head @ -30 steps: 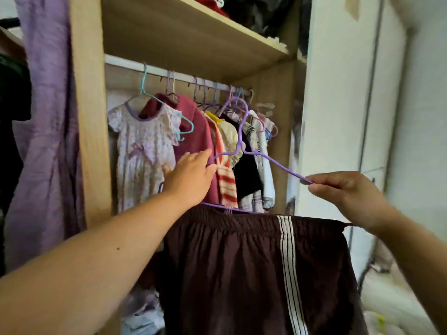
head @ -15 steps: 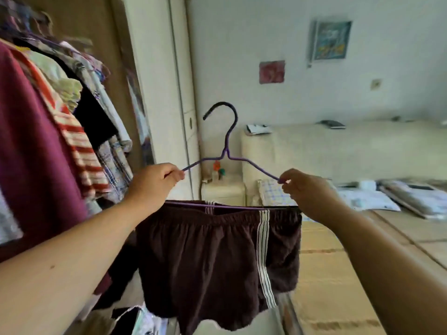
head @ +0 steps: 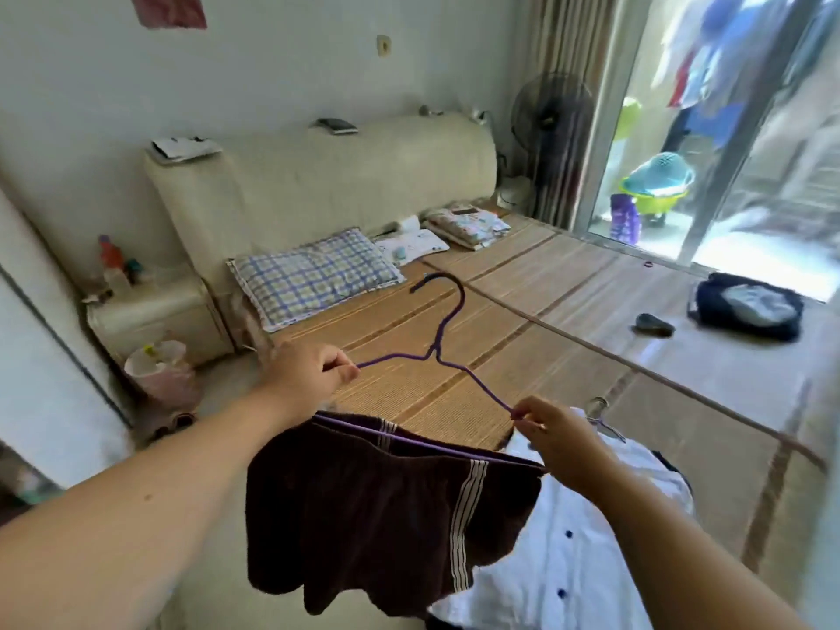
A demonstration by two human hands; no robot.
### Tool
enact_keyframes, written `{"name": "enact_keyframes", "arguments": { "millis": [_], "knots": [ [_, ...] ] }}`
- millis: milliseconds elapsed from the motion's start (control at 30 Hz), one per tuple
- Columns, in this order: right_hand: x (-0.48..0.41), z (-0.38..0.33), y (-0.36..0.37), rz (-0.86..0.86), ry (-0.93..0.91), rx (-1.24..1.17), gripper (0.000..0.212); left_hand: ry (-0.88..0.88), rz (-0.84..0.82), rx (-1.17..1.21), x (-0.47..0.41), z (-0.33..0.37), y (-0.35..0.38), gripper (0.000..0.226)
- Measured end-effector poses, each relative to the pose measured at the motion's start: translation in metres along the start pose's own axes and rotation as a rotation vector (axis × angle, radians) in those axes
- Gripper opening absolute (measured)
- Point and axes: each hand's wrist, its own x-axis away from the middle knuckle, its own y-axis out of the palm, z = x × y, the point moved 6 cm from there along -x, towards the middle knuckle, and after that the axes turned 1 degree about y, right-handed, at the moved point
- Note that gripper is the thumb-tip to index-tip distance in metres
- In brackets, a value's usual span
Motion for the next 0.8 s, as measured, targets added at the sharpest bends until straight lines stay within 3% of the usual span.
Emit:
{"name": "enact_keyframes", "arguments": {
  "millis": [200, 500, 633, 800],
  "knots": [
    [0.048, 0.148, -0.051, 0.06, 0.296, -0.056, 0.022, 0.147, -0.308, 0.011, -0.045, 0.087, 0.15, 0.023],
    [0.019, 0.321, -0.123, 0.219, 0.508, -0.028, 0.02, 0.15, -0.473, -0.017, -0.14, 0.205, 0.323, 0.017],
    [-0.032, 0.379, -0.124, 0.188, 0.534, 0.016, 0.008, 0.085, -0.476, -0.06, -0.196, 0.217, 0.382, 0.015],
    [-0.086, 0.435, -0.091, 0.087, 0.595, 0.052, 0.011, -0.049, -0.558, -0.167, -0.236, 0.192, 0.459, 0.02]
  ]
}}
